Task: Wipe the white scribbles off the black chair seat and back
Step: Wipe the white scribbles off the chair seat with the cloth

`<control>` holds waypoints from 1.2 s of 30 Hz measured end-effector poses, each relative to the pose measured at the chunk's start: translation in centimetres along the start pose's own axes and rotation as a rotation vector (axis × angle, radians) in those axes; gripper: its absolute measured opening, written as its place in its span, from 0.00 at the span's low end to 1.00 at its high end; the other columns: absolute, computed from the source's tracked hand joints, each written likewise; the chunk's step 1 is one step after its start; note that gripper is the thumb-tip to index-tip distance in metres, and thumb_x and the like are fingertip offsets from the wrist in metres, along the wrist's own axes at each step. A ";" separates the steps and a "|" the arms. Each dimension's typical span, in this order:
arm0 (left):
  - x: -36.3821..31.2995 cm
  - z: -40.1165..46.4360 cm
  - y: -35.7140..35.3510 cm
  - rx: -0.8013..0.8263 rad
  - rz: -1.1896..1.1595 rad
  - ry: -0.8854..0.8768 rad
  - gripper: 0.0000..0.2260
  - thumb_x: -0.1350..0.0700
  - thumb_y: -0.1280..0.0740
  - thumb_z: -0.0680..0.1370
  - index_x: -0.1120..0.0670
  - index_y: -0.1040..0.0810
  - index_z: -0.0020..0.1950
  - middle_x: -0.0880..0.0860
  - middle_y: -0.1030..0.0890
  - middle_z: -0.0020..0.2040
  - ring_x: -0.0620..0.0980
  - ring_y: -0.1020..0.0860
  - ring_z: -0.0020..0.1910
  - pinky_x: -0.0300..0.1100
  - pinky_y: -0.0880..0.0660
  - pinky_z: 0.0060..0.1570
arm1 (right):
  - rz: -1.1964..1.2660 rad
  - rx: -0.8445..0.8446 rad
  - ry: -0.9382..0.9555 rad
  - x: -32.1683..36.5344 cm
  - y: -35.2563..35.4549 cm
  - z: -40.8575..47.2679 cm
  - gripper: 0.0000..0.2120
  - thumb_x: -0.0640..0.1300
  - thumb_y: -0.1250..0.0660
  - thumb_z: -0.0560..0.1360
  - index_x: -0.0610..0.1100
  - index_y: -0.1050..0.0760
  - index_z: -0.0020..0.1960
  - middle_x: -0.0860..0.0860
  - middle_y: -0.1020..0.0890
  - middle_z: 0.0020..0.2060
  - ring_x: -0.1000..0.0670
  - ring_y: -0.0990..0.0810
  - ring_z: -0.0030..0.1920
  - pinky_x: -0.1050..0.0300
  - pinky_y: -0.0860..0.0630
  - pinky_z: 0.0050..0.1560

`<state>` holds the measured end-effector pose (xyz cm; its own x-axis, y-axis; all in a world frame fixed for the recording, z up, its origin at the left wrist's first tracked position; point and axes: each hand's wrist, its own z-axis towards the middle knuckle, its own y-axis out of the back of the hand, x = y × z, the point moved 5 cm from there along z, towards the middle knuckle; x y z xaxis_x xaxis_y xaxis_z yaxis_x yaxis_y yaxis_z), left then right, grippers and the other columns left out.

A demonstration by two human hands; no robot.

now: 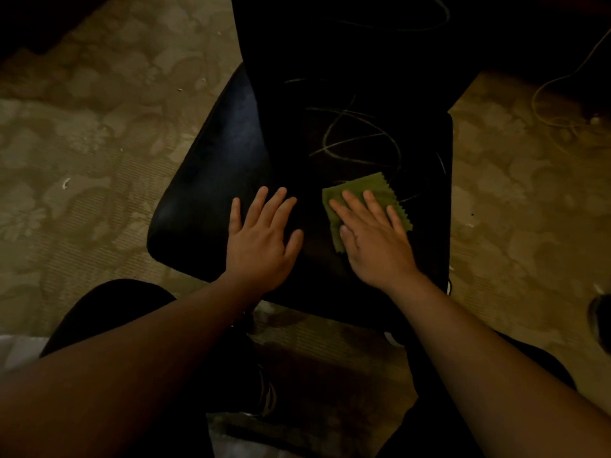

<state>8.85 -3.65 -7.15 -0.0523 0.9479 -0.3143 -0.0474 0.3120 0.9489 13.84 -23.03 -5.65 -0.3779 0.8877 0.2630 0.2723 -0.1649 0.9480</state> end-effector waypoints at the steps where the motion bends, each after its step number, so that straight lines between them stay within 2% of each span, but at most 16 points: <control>1: 0.1 0.1 0.1 0.004 -0.001 -0.001 0.27 0.39 0.47 0.83 0.46 0.41 0.81 0.47 0.43 0.83 0.49 0.53 0.83 0.60 0.62 0.79 | 0.011 -0.010 -0.029 -0.7 0.2 0.1 0.24 0.54 0.55 0.86 0.61 0.51 0.81 0.61 0.51 0.82 0.53 0.59 0.81 0.43 0.59 0.80; 7: -0.2 0.5 0.4 0.019 -0.053 0.068 0.27 0.42 0.45 0.82 0.46 0.39 0.80 0.47 0.43 0.83 0.49 0.54 0.83 0.61 0.64 0.78 | 0.001 -0.021 -0.144 -0.6 -0.1 0.2 0.25 0.53 0.55 0.85 0.59 0.52 0.82 0.58 0.52 0.82 0.50 0.60 0.81 0.40 0.59 0.79; 10: -1.3 0.8 0.2 0.022 -0.086 0.148 0.27 0.44 0.44 0.82 0.47 0.40 0.81 0.48 0.45 0.83 0.50 0.56 0.83 0.61 0.67 0.76 | -0.036 0.022 -0.120 1.6 -0.7 -0.1 0.26 0.52 0.54 0.85 0.59 0.54 0.82 0.57 0.55 0.82 0.49 0.62 0.81 0.38 0.59 0.79; 12: -2.5 0.9 -0.2 0.020 -0.084 0.110 0.26 0.44 0.47 0.82 0.47 0.40 0.81 0.47 0.44 0.83 0.50 0.56 0.83 0.62 0.68 0.76 | -0.056 0.031 -0.047 3.1 -1.1 -0.6 0.27 0.52 0.52 0.85 0.58 0.54 0.82 0.56 0.54 0.82 0.48 0.61 0.81 0.38 0.58 0.79; 15: -3.2 0.5 -0.9 0.008 -0.046 0.015 0.26 0.43 0.52 0.84 0.47 0.38 0.81 0.47 0.41 0.83 0.50 0.53 0.83 0.62 0.63 0.78 | -0.042 0.038 0.009 3.8 -1.3 -1.2 0.26 0.53 0.54 0.85 0.58 0.55 0.82 0.57 0.54 0.82 0.50 0.61 0.81 0.40 0.59 0.79; 20: -1.6 0.6 -0.9 -0.008 -0.010 -0.018 0.26 0.41 0.49 0.84 0.46 0.39 0.81 0.46 0.41 0.83 0.49 0.51 0.83 0.61 0.61 0.79 | -0.027 0.032 0.020 2.2 -0.4 -0.7 0.25 0.53 0.55 0.86 0.60 0.54 0.82 0.61 0.53 0.82 0.53 0.60 0.81 0.44 0.60 0.79; 26: -0.3 1.1 -0.5 0.045 -0.009 -0.043 0.26 0.40 0.48 0.83 0.43 0.41 0.82 0.44 0.43 0.83 0.47 0.54 0.83 0.59 0.62 0.79 | 0.014 0.018 -0.122 -2.0 0.7 0.1 0.25 0.54 0.56 0.85 0.60 0.52 0.82 0.59 0.52 0.82 0.52 0.60 0.81 0.42 0.58 0.80; 30: 0.0 1.4 0.0 0.040 -0.009 -0.061 0.27 0.40 0.48 0.82 0.43 0.39 0.81 0.44 0.41 0.83 0.47 0.53 0.83 0.59 0.60 0.79 | 0.032 0.007 -0.172 -2.3 0.5 0.0 0.25 0.54 0.55 0.85 0.60 0.52 0.82 0.58 0.53 0.82 0.51 0.60 0.81 0.41 0.59 0.79; 36: -0.8 1.5 0.2 0.071 -0.082 0.084 0.27 0.44 0.45 0.82 0.45 0.41 0.81 0.45 0.45 0.83 0.49 0.58 0.83 0.60 0.68 0.77 | -0.023 -0.030 -0.204 0.0 -0.5 -0.3 0.26 0.53 0.55 0.85 0.58 0.53 0.82 0.57 0.52 0.82 0.48 0.58 0.82 0.38 0.57 0.79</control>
<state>10.34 -4.21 -6.70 -0.1344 0.9114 -0.3889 0.0159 0.3944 0.9188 13.39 -23.07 -6.09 -0.1957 0.9596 0.2022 0.2382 -0.1535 0.9590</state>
